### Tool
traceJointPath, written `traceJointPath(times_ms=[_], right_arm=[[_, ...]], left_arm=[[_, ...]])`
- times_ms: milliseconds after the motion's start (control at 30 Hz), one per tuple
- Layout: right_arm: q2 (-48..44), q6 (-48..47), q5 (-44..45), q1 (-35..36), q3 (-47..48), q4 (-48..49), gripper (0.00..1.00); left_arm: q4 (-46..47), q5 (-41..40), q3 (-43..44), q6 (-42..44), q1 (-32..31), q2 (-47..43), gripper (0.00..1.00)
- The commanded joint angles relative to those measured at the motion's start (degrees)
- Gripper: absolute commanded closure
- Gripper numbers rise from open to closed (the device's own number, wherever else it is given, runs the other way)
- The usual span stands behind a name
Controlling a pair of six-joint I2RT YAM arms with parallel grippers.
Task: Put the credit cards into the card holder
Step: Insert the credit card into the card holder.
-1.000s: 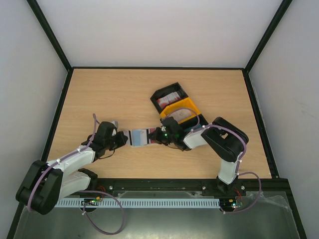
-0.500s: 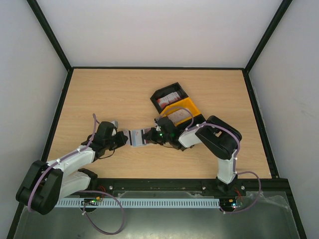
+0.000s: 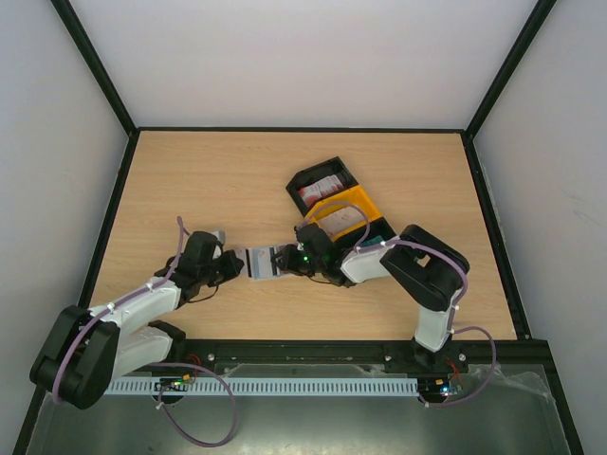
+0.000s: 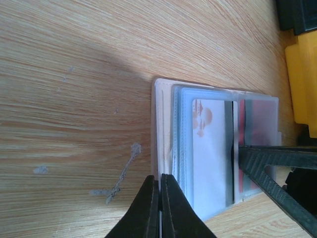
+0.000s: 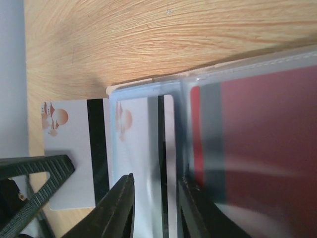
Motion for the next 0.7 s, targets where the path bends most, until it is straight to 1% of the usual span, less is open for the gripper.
traceJointPath(times_ms=[0,167,200,333,400,600,667], right_arm=[[-3.6,-3.5,8.2,0.5,-0.7,-10.5,0.73],[-4.0,-6.6,9.7,1.1,0.9,-13.5,0.72],[-4.1,-7.2,9.6,1.2,1.1,-13.6,0.75],[-3.6,-8.6,8.2,1.7,1.3,-12.9,0.94],[-2.9,-9.0,6.8,1.7,1.4,-12.0,0.98],[-2.9,-10.0,0.7,1.7,1.0,-7.1,0.98],[-2.9,-11.4,0.0,1.7,2.4,-8.4,0.98]], left_arm=[[-3.1,0.1,-0.2,1.8,0.2,-0.9,0.97],[-3.6,-0.3,-0.2,2.2,0.2,-1.5,0.97],[-3.6,-0.2,-0.2,2.0,0.2,-1.4,0.97],[-2.2,1.3,-0.4,1.4,0.2,-1.2,0.97],[-1.9,1.8,-0.3,1.4,0.2,-0.6,0.97],[-1.6,3.0,0.1,1.6,0.2,0.5,0.97],[-1.4,3.3,0.1,1.8,0.2,0.6,0.97]])
